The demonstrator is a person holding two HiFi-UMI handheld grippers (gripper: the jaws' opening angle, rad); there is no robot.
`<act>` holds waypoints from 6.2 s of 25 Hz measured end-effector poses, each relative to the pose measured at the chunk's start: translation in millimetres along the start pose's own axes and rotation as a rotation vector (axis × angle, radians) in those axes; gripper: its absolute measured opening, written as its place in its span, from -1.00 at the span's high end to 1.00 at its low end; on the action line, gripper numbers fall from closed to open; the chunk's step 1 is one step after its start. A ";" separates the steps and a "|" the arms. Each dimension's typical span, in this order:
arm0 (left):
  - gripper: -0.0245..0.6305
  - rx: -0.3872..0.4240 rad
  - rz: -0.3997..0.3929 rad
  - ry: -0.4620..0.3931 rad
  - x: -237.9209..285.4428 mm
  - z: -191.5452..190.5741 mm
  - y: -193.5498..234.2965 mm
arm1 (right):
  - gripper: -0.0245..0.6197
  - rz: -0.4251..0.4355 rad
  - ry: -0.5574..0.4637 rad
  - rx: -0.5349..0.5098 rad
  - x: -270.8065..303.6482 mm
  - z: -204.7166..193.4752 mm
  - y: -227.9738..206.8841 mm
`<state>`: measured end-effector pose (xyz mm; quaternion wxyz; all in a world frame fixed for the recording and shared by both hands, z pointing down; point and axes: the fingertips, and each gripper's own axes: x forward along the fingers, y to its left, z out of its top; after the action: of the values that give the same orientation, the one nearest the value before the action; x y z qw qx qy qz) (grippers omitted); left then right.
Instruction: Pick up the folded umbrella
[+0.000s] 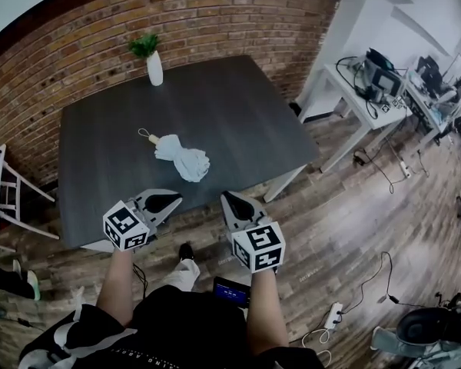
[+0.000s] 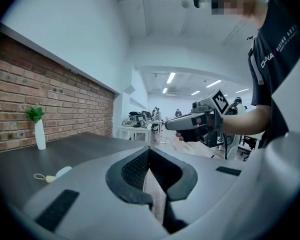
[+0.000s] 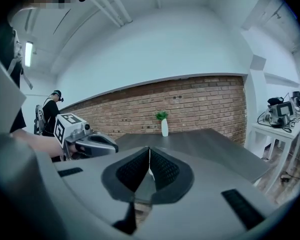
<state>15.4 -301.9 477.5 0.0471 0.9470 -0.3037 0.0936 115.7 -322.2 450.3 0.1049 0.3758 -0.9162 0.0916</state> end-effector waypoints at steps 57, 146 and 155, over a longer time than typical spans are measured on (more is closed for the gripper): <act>0.92 -0.042 -0.117 0.017 73.3 -6.1 192.4 | 0.90 -0.008 0.018 0.069 189.7 47.2 -82.1; -0.10 -0.228 -0.260 0.305 105.2 -51.9 212.8 | 0.90 -0.017 0.122 0.065 192.3 11.0 -86.9; -0.10 -0.454 -0.230 -0.069 80.0 11.8 209.5 | 0.90 -0.014 0.074 0.073 192.7 28.5 -80.5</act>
<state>-41.4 -518.9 489.3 0.2586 0.9431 -0.2086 -0.0153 35.2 -514.6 480.4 0.1258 0.3822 -0.9050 0.1380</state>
